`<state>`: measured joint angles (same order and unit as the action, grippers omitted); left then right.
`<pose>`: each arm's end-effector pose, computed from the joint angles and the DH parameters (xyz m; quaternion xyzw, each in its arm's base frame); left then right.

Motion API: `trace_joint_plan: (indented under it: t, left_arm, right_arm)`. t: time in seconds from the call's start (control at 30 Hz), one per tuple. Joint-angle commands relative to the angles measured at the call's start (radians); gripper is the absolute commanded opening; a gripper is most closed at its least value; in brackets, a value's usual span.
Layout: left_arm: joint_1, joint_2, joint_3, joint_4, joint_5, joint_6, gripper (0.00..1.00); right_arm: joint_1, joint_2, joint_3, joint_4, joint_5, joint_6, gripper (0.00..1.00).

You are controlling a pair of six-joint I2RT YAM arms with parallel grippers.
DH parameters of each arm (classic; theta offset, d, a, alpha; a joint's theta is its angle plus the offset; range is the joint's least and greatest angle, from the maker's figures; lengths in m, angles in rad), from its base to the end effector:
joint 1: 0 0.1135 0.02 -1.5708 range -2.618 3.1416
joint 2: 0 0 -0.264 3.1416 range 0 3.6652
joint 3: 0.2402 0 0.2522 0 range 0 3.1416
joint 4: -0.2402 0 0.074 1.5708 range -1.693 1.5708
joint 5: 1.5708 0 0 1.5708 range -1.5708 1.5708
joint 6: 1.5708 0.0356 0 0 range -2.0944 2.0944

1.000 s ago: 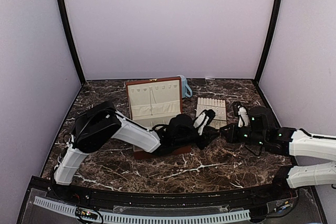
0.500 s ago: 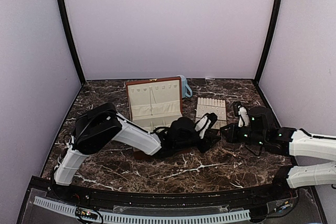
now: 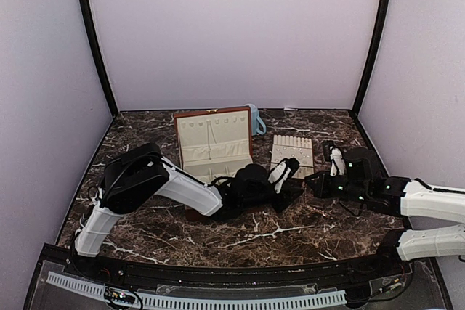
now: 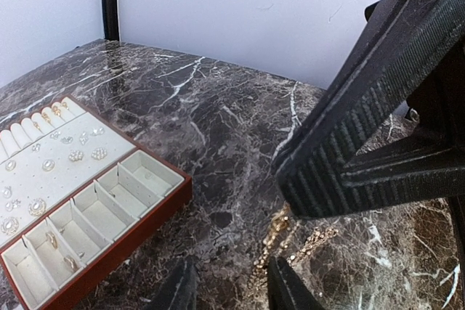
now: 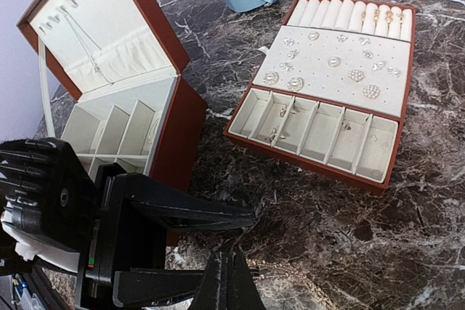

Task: Organize the mixed jewelry
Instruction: Pass from the right arm to the left

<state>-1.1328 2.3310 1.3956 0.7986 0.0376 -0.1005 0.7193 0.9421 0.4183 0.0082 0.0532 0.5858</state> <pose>0.2126 -0.4571 0.1283 0.3827 0.6494 -0.3915 0.5278 0.1533 0.1318 0.2024 -0.0442 0.8627 0.2873 0.4138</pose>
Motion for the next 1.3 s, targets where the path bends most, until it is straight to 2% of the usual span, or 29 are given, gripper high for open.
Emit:
trace_joint_plan:
  t: [0.0,0.23,0.83,1.17,1.27]
  left_arm:
    - [-0.005,-0.027,0.004,-0.005,-0.019,0.004,0.36]
    - [-0.005,-0.011,0.030,-0.015,-0.013,-0.001,0.33]
    - [-0.005,0.009,0.072,-0.035,-0.011,-0.005,0.19]
    - [-0.006,0.020,0.086,0.004,0.055,-0.009,0.17]
    - [-0.006,0.018,0.085,0.016,0.061,-0.013,0.12]
  right_arm:
    - [-0.001,-0.007,-0.010,0.037,0.004,0.008,0.00]
    - [-0.001,-0.005,-0.007,0.038,-0.007,0.007,0.00]
    - [-0.001,-0.011,-0.021,0.051,-0.014,0.011,0.00]
    - [-0.001,-0.018,-0.021,0.056,0.002,0.018,0.00]
    - [-0.001,-0.017,-0.022,0.057,0.003,0.020,0.00]
